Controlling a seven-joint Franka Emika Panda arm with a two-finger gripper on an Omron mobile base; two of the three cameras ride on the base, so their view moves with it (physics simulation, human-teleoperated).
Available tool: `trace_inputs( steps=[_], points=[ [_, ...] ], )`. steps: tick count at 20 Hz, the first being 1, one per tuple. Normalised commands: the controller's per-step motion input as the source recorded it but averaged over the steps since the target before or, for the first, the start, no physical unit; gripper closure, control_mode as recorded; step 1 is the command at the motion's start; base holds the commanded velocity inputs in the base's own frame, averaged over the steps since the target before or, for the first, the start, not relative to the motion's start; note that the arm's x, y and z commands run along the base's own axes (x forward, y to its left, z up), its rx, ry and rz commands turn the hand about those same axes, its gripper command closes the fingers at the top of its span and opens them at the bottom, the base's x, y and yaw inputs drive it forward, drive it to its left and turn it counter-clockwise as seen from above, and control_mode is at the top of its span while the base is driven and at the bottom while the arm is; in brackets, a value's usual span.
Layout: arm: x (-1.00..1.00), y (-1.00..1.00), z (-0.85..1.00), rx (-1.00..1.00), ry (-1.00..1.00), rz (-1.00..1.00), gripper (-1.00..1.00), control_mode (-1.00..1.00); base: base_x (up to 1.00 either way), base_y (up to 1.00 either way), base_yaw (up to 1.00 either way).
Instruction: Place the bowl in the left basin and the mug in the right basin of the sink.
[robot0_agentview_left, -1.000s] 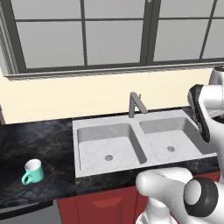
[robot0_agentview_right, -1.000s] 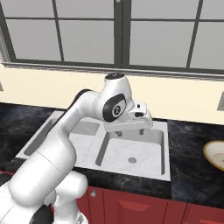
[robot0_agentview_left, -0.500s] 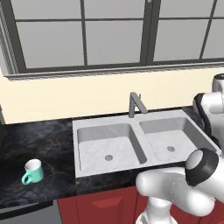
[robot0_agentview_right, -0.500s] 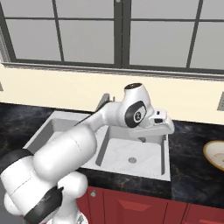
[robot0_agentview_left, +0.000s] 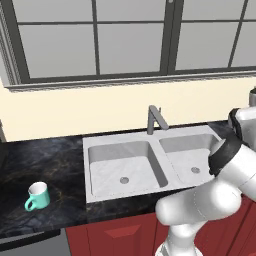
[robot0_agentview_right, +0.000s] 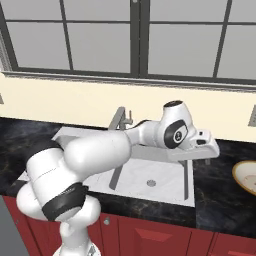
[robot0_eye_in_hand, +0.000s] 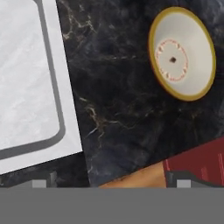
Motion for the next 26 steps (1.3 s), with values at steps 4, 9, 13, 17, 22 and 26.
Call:
trace_inputs(
  steps=[4,9,13,17,22,26],
  points=[
    [0.11,-0.40,-0.08,0.00,0.03,0.00,-1.00,-1.00,0.00,0.00,0.00],
    [0.13,-0.46,-0.17,0.00,0.00,0.00,-1.00,-1.00,0.00,0.00,0.00],
    [0.18,-0.33,-0.21,0.00,-0.01,0.01,-1.00,-1.00,0.00,0.00,0.00],
    [0.26,-0.36,-0.22,0.00,-0.02,0.05,-1.00,-1.00,0.00,0.00,0.00],
    [0.33,-0.39,-0.21,0.00,-0.02,0.08,-1.00,-1.00,0.00,0.00,0.00],
    [0.23,-0.38,-0.16,0.00,-0.06,0.08,-1.00,-1.00,0.00,0.00,0.00]
  ],
)
